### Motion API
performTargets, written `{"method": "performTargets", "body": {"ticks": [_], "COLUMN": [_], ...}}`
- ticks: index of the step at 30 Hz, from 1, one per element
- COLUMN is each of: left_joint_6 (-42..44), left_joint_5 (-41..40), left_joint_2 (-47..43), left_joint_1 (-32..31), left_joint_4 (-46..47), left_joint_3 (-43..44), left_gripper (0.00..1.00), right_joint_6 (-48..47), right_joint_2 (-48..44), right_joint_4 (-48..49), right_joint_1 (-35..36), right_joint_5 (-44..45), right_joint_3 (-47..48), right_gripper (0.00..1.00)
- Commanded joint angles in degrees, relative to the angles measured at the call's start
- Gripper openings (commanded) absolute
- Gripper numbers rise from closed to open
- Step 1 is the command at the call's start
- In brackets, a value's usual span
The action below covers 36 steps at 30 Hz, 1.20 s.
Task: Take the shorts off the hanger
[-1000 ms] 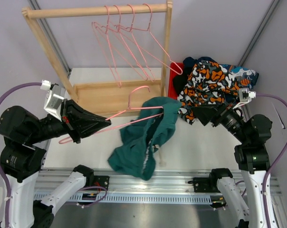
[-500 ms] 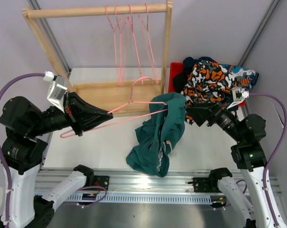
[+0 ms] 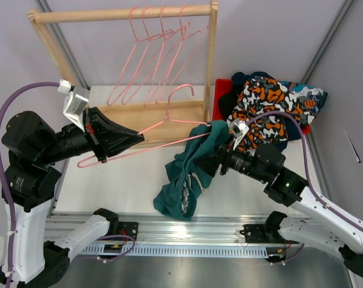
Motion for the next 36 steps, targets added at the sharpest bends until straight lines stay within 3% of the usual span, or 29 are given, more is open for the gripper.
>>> {"method": "performTargets", "body": {"ticks": [1,2,5,10,13,14,19,24,32,36], "left_joint_6": [0.9,1.1,1.9,2.5,1.8,1.8,2.2,4.0,9.2,11.3], "left_joint_5": [-1.4,-1.4,-2.1,0.7,3.9,4.2,2.4,-0.5,-13.2,-32.9], "left_joint_2": [-1.3,-1.5,-2.7,-4.7,-7.6,-8.3,-10.4,-10.8,-10.1,-8.4], "left_joint_1": [-0.4,-0.4,-0.4,-0.4,-1.2,-1.6,-2.2,-3.3,-4.2,-4.3], "left_joint_4": [5.1,4.9,4.0,4.5,6.6,6.6,5.4,3.0,-4.1,-9.6], "left_joint_3": [2.6,2.5,1.5,-2.3,-5.6,-6.4,-8.2,-7.3,-3.7,-0.4], "left_gripper": [0.00,0.00,0.00,0.00,0.00,0.00,0.00,0.00,0.00,0.00], "right_joint_6": [-3.2,-3.3,-4.3,-10.5,-15.0,-15.7,-14.9,-6.1,4.0,4.6], "right_joint_2": [2.0,2.2,2.1,-0.8,-2.8,-2.6,8.7,21.5,52.6,64.8], "right_joint_4": [1.2,2.1,3.3,-2.5,-6.6,-7.8,-13.3,-8.2,-3.0,-3.7], "right_joint_1": [0.9,0.9,0.7,-1.8,-9.0,-15.0,-35.9,-54.4,-58.2,-57.2], "right_joint_5": [12.8,16.1,17.9,29.7,35.5,35.6,22.2,6.5,-3.8,-5.5], "right_joint_3": [2.7,2.6,3.3,10.3,17.4,21.5,37.2,47.6,77.2,88.5], "right_gripper": [0.60,0.38,0.00,0.00,0.00,0.00,0.00,0.00,0.00,0.00]}}
